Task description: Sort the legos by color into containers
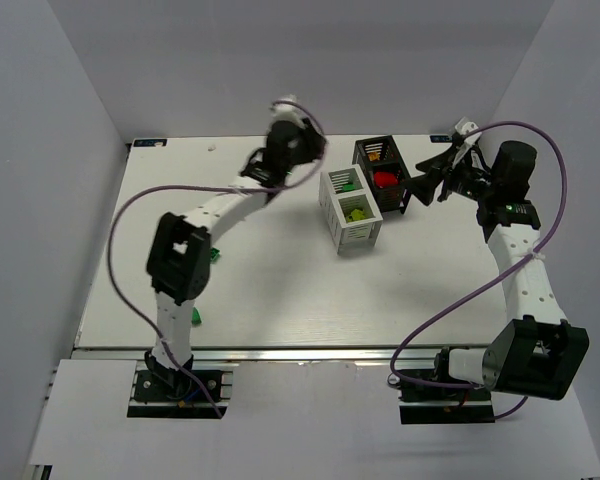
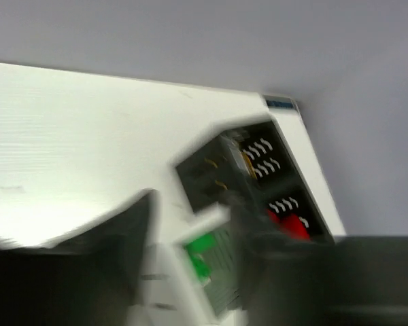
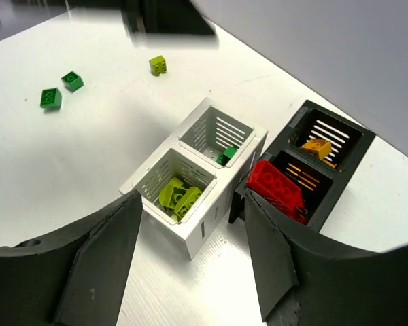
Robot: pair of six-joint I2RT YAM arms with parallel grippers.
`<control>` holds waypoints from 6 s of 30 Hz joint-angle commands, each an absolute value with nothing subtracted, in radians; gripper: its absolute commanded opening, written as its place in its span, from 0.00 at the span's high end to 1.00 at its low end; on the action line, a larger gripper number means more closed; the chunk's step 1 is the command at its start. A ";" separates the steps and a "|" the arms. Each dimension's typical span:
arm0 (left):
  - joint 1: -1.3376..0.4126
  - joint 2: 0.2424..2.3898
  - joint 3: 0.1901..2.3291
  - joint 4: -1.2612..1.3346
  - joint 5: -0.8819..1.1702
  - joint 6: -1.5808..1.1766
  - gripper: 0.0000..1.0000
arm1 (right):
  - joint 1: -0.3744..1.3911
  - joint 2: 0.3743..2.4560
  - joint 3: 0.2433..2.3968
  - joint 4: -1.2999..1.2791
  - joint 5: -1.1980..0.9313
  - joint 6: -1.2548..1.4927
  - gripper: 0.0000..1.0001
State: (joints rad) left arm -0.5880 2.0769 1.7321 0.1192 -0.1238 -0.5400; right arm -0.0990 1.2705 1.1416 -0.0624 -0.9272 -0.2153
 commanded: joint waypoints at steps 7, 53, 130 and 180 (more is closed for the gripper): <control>-0.216 2.006 1.749 -0.449 -0.035 -0.577 0.12 | -0.098 1.328 1.193 -0.109 -0.997 -0.279 0.32; -0.227 2.347 1.922 -0.385 -0.167 -0.241 0.50 | -0.095 1.397 1.215 -0.187 -0.996 -0.331 0.32; -0.605 1.310 1.106 -0.315 -0.278 -0.764 0.54 | 0.236 1.361 1.263 -0.494 -0.895 -0.665 0.45; -0.419 0.569 1.054 -1.130 -0.643 -1.065 0.02 | 1.071 2.566 2.190 -0.124 -0.005 -0.092 0.26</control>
